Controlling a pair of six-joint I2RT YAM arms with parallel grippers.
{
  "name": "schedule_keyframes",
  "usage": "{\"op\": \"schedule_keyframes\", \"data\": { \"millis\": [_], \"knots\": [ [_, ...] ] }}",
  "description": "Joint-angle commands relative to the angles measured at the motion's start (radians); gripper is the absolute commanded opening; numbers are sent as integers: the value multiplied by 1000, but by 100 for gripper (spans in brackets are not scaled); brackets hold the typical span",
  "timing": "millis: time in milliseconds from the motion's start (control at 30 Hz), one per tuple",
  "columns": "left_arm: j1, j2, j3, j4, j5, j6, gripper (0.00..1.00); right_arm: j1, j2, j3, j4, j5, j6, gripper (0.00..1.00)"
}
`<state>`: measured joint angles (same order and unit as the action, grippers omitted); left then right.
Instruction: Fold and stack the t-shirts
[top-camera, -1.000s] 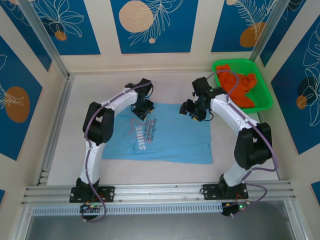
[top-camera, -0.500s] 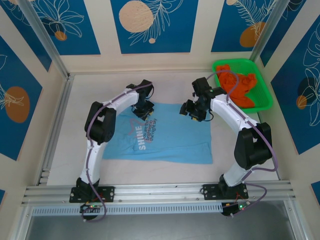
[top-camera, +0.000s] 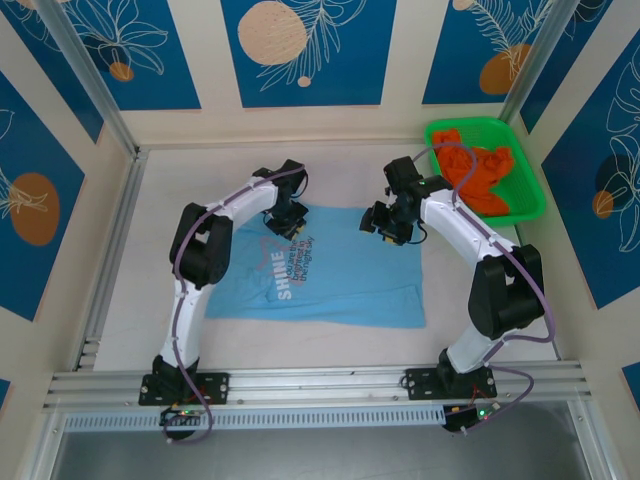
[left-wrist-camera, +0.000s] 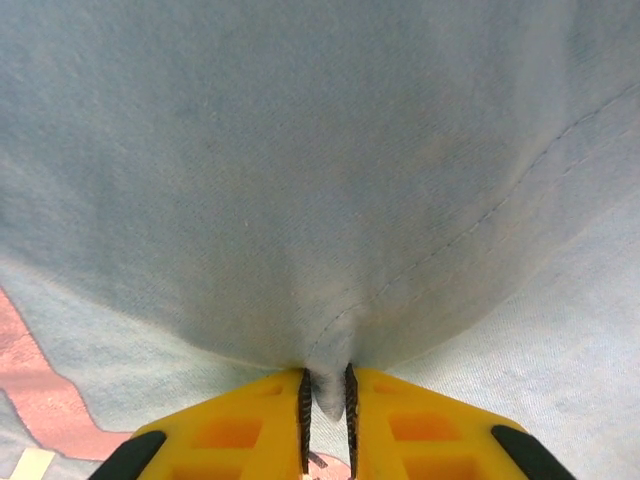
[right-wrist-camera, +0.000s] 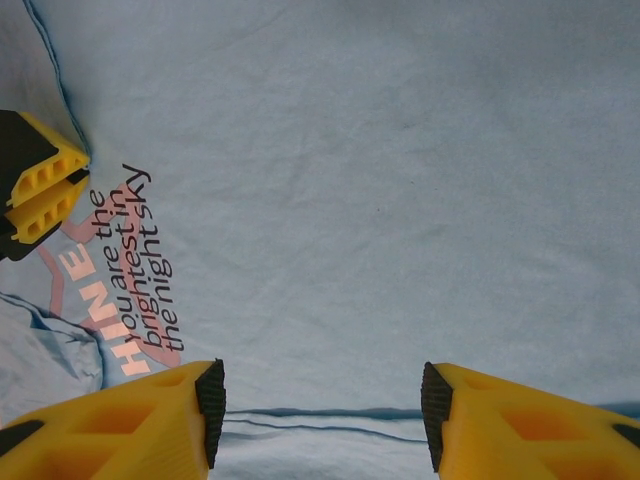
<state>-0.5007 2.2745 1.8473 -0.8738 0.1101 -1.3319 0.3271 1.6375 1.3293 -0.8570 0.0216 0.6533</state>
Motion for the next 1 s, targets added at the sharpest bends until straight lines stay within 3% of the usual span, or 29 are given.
{"op": "schedule_keyframes", "data": {
  "millis": [0,500,700,967],
  "knots": [
    [-3,9,39,-60,-16,-7,16,-5,-4,-9,-21,-22,-3,57],
    [16,-2,92,-107,-53,84,0,-8,15,-5,-19,-22,22,57],
    [37,-18,139,-124,-88,198,0,-72,66,46,-74,124,54,57],
    [68,-74,151,-73,-99,459,0,-200,263,194,-49,295,-1,60]
  ]
}}
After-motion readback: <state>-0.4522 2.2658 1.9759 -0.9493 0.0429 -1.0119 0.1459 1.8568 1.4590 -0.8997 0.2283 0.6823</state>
